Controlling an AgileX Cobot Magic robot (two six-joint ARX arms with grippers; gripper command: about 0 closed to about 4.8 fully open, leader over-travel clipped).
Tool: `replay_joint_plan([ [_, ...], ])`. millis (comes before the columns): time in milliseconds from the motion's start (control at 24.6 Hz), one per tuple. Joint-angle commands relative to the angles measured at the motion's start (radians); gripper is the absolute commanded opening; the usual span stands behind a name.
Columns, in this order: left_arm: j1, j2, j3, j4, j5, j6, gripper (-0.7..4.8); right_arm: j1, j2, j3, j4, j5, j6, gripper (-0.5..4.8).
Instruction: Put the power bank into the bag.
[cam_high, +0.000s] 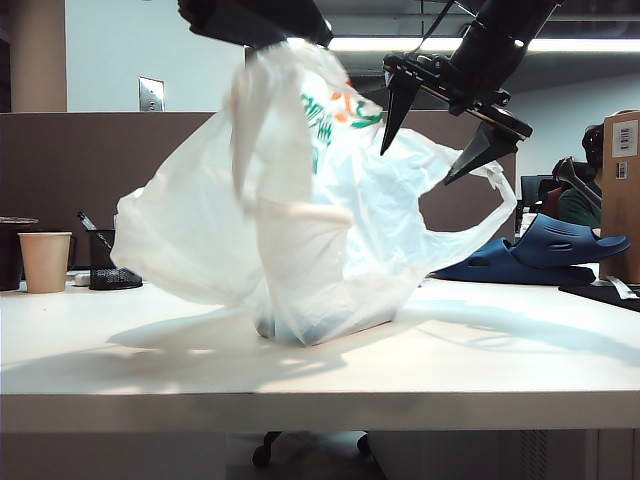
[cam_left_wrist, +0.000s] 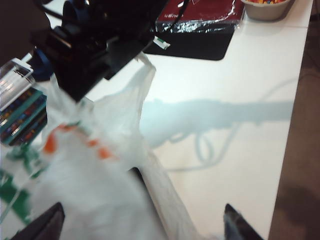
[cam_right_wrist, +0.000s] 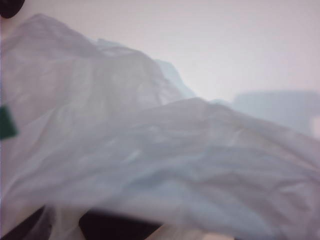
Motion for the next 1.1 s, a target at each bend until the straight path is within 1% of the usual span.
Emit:
replay_joint_plan([
  [41,0.003,-0.029,0.006,0.006,-0.003,-0.006,4.07,0.000,-0.011,0.005,-0.035,-0.020,-0.003,4.79],
  [244,0.015,-0.068,0.008,0.007,-0.023,-0.006,4.05,0.000,-0.024,0.005,-0.093,-0.021,-0.019,4.79],
  [366,0.016,-0.086,0.008,0.005,-0.072,-0.006,4.04,0.000,-0.044,0.005,-0.121,-0.018,-0.026,4.79],
  [570,0.015,-0.100,0.008,0.005,-0.124,-0.006,4.04,0.000,-0.085,0.005,-0.147,-0.017,-0.029,4.79],
  [651,0.015,-0.103,0.008,0.008,-0.156,-0.006,4.04,0.000,-0.104,0.005,-0.166,-0.017,-0.034,4.79],
  [773,0.015,-0.116,0.008,0.021,-0.273,-0.005,4.04,0.000,-0.141,0.005,-0.201,-0.014,-0.056,4.79],
  [814,0.016,-0.121,0.008,0.027,-0.298,-0.005,4.03,0.000,-0.152,0.005,-0.209,-0.013,-0.060,4.79],
  [896,0.016,-0.126,0.013,0.027,-0.331,0.002,4.03,0.000,-0.167,0.005,-0.216,-0.012,-0.069,4.77],
  [936,0.020,-0.129,0.017,0.027,-0.345,0.003,4.00,0.000,-0.175,0.005,-0.216,-0.013,-0.074,4.63],
  [1099,0.060,-0.133,0.040,0.027,-0.344,0.006,3.98,0.000,-0.206,0.005,-0.218,-0.005,-0.077,4.57],
])
